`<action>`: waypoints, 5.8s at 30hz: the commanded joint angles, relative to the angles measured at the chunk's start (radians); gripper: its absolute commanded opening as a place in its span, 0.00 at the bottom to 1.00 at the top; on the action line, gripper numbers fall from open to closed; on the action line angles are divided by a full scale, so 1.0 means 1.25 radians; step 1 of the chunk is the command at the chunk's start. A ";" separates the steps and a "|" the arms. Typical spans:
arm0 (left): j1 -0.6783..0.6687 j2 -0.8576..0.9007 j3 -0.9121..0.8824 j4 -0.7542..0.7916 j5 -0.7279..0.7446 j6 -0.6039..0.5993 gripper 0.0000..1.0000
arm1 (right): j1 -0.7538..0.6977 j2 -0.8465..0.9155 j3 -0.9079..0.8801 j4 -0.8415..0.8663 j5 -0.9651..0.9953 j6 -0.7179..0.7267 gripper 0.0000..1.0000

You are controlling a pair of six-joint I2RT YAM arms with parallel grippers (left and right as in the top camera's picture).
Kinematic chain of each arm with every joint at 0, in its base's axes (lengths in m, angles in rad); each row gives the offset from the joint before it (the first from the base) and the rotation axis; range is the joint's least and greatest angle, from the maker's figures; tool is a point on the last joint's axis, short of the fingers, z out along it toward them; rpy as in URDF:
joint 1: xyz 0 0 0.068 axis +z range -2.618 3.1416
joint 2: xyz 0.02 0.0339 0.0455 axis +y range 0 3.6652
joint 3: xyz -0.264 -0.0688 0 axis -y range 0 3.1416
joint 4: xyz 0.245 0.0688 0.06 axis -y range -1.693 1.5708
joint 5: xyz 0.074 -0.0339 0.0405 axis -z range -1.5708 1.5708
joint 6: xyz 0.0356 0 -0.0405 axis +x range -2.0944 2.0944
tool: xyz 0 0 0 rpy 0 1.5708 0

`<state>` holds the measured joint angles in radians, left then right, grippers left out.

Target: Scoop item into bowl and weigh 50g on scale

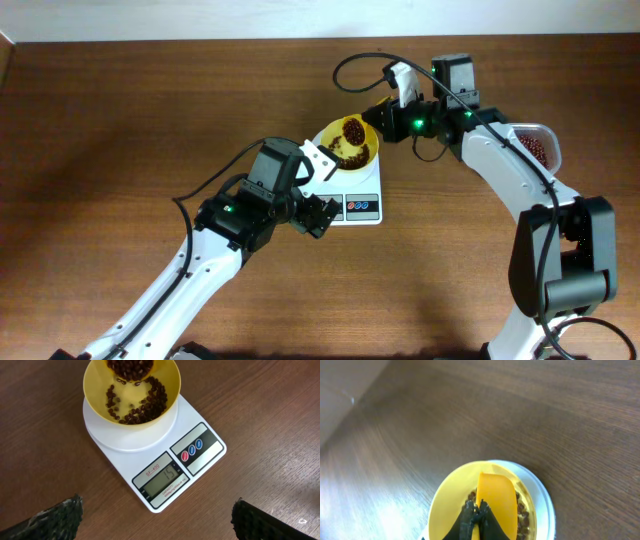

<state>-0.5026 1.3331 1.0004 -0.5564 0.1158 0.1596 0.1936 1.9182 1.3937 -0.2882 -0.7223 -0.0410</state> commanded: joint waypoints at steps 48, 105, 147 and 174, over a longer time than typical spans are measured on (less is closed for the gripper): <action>0.003 -0.016 0.001 0.002 0.008 -0.010 0.99 | 0.008 0.003 -0.003 -0.004 -0.005 -0.405 0.04; 0.003 -0.016 0.001 0.002 0.008 -0.010 0.99 | 0.009 0.002 -0.003 -0.011 -0.161 -0.542 0.04; 0.003 -0.016 0.001 0.002 0.008 -0.010 0.99 | 0.010 0.003 -0.003 0.006 -0.213 -0.808 0.04; 0.003 -0.016 0.001 0.002 0.008 -0.010 0.99 | 0.013 0.001 -0.002 0.269 -0.261 -0.554 0.04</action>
<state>-0.5026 1.3327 1.0004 -0.5560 0.1158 0.1596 0.2001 1.9182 1.3891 -0.0093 -1.0241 -0.8547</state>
